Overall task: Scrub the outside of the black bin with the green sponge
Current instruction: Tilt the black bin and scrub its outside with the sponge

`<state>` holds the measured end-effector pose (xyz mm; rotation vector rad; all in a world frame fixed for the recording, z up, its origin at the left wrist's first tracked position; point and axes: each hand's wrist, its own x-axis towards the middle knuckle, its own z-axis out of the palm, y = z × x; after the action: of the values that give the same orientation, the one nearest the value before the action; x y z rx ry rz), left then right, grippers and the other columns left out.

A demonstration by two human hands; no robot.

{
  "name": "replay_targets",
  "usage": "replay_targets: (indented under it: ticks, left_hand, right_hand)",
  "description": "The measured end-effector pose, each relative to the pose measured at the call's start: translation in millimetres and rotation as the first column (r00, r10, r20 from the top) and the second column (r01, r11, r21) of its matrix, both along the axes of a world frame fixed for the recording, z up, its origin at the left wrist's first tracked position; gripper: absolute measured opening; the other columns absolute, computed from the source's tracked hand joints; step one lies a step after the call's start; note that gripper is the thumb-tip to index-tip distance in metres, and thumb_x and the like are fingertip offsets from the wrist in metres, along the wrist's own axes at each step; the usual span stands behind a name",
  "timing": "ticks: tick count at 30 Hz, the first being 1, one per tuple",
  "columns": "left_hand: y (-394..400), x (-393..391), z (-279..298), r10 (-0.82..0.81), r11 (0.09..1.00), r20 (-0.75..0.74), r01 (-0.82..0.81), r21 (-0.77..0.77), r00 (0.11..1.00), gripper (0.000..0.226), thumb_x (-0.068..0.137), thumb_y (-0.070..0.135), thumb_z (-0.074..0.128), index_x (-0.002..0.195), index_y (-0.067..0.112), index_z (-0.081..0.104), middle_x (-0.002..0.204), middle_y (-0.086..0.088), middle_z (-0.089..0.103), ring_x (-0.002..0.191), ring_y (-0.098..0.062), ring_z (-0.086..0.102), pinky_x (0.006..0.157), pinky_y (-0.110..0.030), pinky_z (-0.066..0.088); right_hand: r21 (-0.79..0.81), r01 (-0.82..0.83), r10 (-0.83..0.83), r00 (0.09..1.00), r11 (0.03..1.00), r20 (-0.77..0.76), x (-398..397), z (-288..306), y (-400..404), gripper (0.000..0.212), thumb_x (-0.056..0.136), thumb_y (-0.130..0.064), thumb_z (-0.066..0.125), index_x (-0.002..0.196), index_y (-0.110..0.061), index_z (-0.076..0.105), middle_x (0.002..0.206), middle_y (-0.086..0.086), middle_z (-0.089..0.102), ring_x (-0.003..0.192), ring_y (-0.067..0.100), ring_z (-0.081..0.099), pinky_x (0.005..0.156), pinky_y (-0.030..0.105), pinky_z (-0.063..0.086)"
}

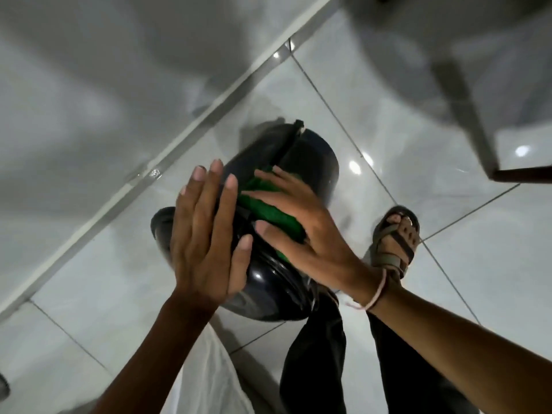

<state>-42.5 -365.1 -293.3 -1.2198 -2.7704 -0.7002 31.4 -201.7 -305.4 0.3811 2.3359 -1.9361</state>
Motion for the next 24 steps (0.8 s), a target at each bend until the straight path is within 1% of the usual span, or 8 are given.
replay_targets:
  ticks: [3,7,10,12,14,17,20,24]
  left_hand:
    - [-5,2,-3,-0.036,0.999,-0.029,0.036,-0.027,0.999,0.060,0.117,0.038,0.023,0.150,-0.010,0.039,0.157,-0.029,0.041,0.171,-0.016,0.012,0.139,-0.042,0.021]
    - [3,0,-2,-0.002,1.000,-0.045,0.002,-0.001,0.999,0.060,0.117,0.036,0.025,0.150,-0.013,0.038,0.160,-0.028,0.042,0.170,-0.014,0.012,0.138,-0.041,0.021]
    - [9,-8,-2,0.051,0.998,-0.022,-0.051,0.027,0.998,0.061,0.117,0.035,0.025,0.153,-0.013,0.035,0.160,-0.026,0.037,0.170,-0.016,0.012,0.137,-0.044,0.021]
    - [6,-8,-3,0.048,0.999,-0.005,-0.048,0.025,0.999,0.061,0.117,0.035,0.025,0.153,-0.014,0.033,0.160,-0.030,0.036,0.170,-0.018,0.011,0.138,-0.045,0.020]
    - [0,-2,-5,0.019,1.000,-0.016,-0.018,0.016,1.000,0.061,0.117,0.034,0.026,0.150,-0.017,0.035,0.162,-0.033,0.038,0.170,-0.020,0.011,0.138,-0.043,0.018]
    - [-6,3,-7,0.018,1.000,-0.049,-0.019,-0.009,0.999,0.063,0.117,0.036,0.024,0.148,-0.017,0.035,0.157,-0.036,0.037,0.171,-0.019,0.010,0.139,-0.042,0.017]
    - [-3,-1,-5,0.030,1.000,-0.033,-0.030,0.002,0.999,0.062,0.117,0.036,0.024,0.151,-0.015,0.036,0.157,-0.037,0.040,0.170,-0.019,0.012,0.138,-0.046,0.019]
    - [7,-15,1,0.091,0.996,0.015,-0.092,0.022,0.996,0.057,0.117,0.033,0.025,0.156,-0.008,0.035,0.159,-0.042,0.039,0.164,-0.032,0.021,0.137,-0.048,0.020]
  right_hand:
    - [0.070,0.122,-0.130,0.985,0.990,0.116,-13,-41,26,0.039,0.098,-0.018,0.066,0.138,-0.014,0.064,0.155,0.014,0.054,0.151,0.011,0.038,0.130,0.042,0.029]
    - [0.065,0.367,-0.359,0.832,0.928,0.423,-71,-86,71,0.033,0.098,-0.014,0.069,0.129,-0.002,0.068,0.136,0.018,0.067,0.130,0.032,0.062,0.110,0.024,0.045]
    - [-0.023,0.174,-0.163,0.953,0.984,0.257,-72,-48,47,0.031,0.097,-0.021,0.070,0.127,-0.015,0.072,0.137,0.001,0.067,0.139,0.022,0.057,0.113,0.007,0.034]
    - [-0.074,-0.005,0.010,0.998,0.997,0.064,-45,-13,19,0.032,0.100,-0.034,0.062,0.130,-0.027,0.069,0.150,-0.005,0.059,0.150,0.003,0.039,0.127,0.022,0.025]
    - [-0.064,-0.095,0.094,0.995,0.993,-0.025,-22,-8,11,0.034,0.103,-0.036,0.056,0.134,-0.027,0.066,0.156,-0.002,0.054,0.156,0.003,0.030,0.132,0.030,0.022]
    - [0.028,0.055,-0.060,0.981,0.998,0.187,-40,-49,37,0.032,0.104,-0.018,0.059,0.134,-0.008,0.067,0.153,0.013,0.058,0.153,0.026,0.041,0.129,0.029,0.026]
    - [0.063,0.297,-0.296,0.858,0.953,0.420,-78,-84,71,0.035,0.105,-0.018,0.060,0.136,-0.004,0.065,0.146,0.015,0.063,0.140,0.029,0.056,0.115,0.014,0.036]
    - [-0.060,0.164,-0.141,0.948,0.985,0.287,-81,-51,49,0.029,0.101,-0.014,0.064,0.128,-0.006,0.071,0.143,0.015,0.065,0.142,0.028,0.054,0.120,0.013,0.031]
